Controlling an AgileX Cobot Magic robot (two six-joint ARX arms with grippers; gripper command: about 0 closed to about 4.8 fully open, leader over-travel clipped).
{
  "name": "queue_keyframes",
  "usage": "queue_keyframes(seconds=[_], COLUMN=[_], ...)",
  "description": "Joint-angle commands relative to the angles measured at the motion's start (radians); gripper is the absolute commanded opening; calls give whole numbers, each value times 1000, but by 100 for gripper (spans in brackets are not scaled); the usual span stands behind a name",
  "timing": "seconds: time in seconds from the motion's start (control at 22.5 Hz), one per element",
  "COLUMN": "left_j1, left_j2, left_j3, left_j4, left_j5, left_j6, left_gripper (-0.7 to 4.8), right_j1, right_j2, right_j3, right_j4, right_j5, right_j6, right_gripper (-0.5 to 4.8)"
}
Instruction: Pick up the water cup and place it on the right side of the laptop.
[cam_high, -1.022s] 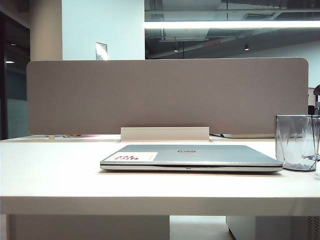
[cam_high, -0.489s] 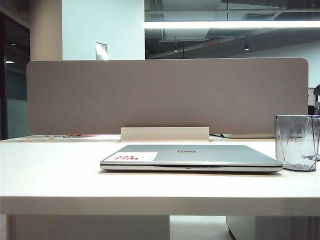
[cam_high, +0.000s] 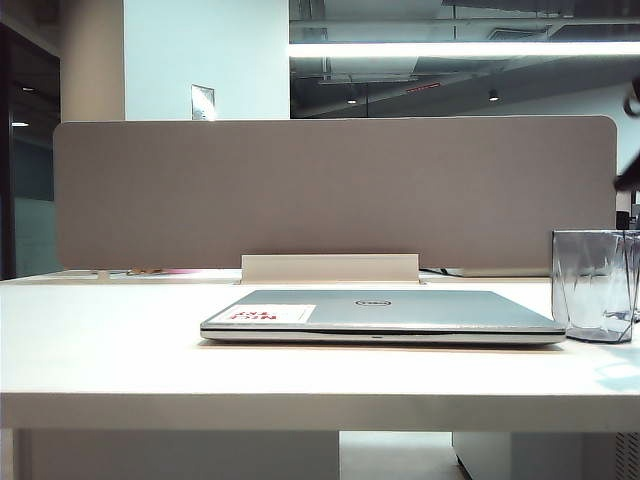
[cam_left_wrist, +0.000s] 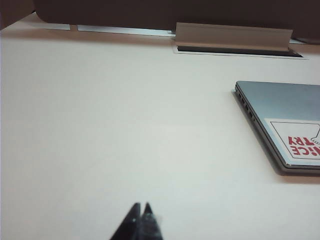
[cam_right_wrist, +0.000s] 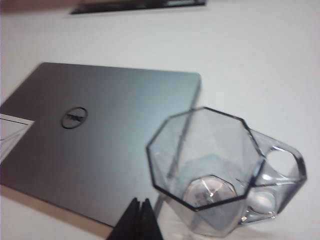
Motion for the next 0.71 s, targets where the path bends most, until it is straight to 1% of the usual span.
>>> queue_keyframes(seconds=[0.04,0.09,0.18,0.36,0.44,0.58,0.71], left_j1=[0,0,0,0,0,0,0], left_j2=[1,1,1,1,1,1,1], left_j3=[3,3,3,3,3,3,3], left_j4=[5,6,6,6,6,6,6], left_j5=[5,5,5,6,5,5,5], left_j6=[-2,-2,-2,-2,-2,-2,-2], left_gripper=[-3,-3,-3,-3,-3,-3,-3], right_j1=[61,87,101,105,105,105,105], right_j2=[-71,-111,-156,-285,-362,-544,-637], right_j3=[1,-2,-12,-69,-111,-200,-234], right_j4=[-33,-48,-60,-66,-70,-76,-114], right_j5=[47,71,97,119,146,209,285], right_j6=[9,13,34,75,78,78,79], right_gripper=[-9,-9,-9,-9,-9,-9,-9])
